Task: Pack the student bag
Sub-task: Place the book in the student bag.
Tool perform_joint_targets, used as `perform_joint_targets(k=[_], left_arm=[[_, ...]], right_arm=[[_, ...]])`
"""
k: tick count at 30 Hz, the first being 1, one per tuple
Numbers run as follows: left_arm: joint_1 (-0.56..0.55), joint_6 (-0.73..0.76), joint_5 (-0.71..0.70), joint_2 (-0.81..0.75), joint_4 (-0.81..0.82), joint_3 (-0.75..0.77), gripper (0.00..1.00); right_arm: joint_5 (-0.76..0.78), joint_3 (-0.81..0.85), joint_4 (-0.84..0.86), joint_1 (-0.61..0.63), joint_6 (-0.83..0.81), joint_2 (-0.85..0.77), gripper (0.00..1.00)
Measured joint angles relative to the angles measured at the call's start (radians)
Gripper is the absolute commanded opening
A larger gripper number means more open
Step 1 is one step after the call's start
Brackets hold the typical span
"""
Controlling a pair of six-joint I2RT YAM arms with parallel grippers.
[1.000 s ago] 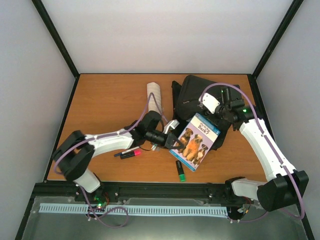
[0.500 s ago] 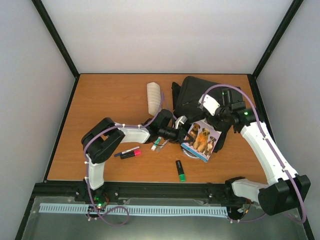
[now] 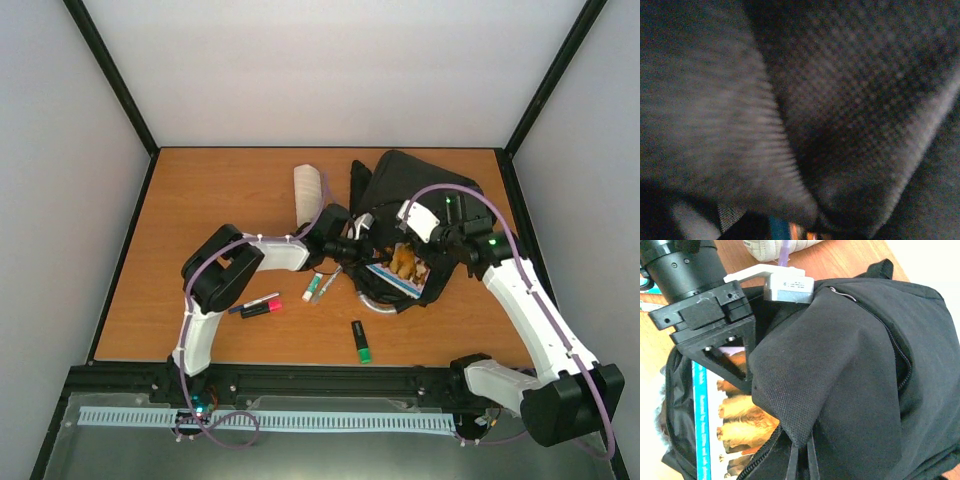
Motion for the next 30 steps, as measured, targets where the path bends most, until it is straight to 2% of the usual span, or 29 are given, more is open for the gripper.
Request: perform_joint_targets(k=[1, 7, 10, 14, 19, 20, 23, 28, 30], left_arm=[[0.000, 0.008, -0.014, 0.007, -0.020, 0.018, 0.38], [0.003, 0.033, -0.120, -0.005, -0.150, 0.042, 0.57], [0.004, 0.048, -0.195, -0.061, -0.234, 0.029, 0.66], [0.000, 0.076, -0.309, -0.179, -0.351, 0.016, 0.71], [-0.032, 0.091, -0.459, -0.345, -0.432, -0.016, 0.71], [-0.044, 0.090, -0.494, -0.381, -0.437, -0.037, 0.69], [-0.095, 0.065, -0.562, -0.472, -0.439, -0.122, 0.54], [-0.212, 0.009, -0.649, -0.504, -0.444, -0.244, 0.08], [-0.248, -0.004, -0.669, -0.485, -0.448, -0.260, 0.01]], right_arm=[[0.000, -0.006, 0.009, 0.000, -0.001, -0.002, 0.03], [-0.005, -0.042, 0.042, 0.000, 0.008, -0.009, 0.03], [-0.006, -0.051, 0.063, 0.000, 0.030, -0.010, 0.03], [-0.006, -0.059, 0.088, 0.000, 0.067, -0.016, 0.03], [-0.006, -0.084, 0.114, 0.002, 0.118, -0.024, 0.03], [-0.006, -0.090, 0.122, 0.002, 0.129, -0.026, 0.03], [-0.002, -0.117, 0.151, 0.002, 0.168, -0.045, 0.03], [0.003, -0.166, 0.203, 0.002, 0.223, -0.083, 0.03], [0.002, -0.183, 0.220, 0.002, 0.238, -0.093, 0.03]])
